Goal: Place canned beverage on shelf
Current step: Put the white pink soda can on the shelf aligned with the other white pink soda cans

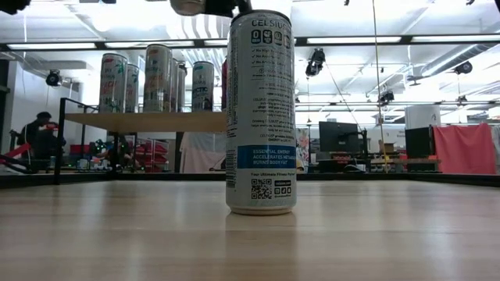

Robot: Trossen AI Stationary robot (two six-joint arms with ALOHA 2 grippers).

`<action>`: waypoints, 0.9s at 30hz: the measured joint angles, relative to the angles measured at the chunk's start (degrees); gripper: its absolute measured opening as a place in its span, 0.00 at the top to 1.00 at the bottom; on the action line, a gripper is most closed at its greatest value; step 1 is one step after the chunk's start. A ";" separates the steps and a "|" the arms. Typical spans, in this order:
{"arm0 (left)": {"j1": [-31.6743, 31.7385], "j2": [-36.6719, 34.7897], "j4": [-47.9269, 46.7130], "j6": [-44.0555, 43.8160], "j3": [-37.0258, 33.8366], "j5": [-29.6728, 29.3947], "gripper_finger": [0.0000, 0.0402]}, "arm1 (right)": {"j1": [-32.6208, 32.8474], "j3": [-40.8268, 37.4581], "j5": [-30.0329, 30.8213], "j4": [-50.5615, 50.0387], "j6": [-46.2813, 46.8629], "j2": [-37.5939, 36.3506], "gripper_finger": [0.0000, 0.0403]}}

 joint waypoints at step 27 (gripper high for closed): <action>3.67 7.76 8.81 1.12 0.89 -2.21 0.14 | 0.89 -0.01 10.41 -5.67 -0.15 -0.10 0.39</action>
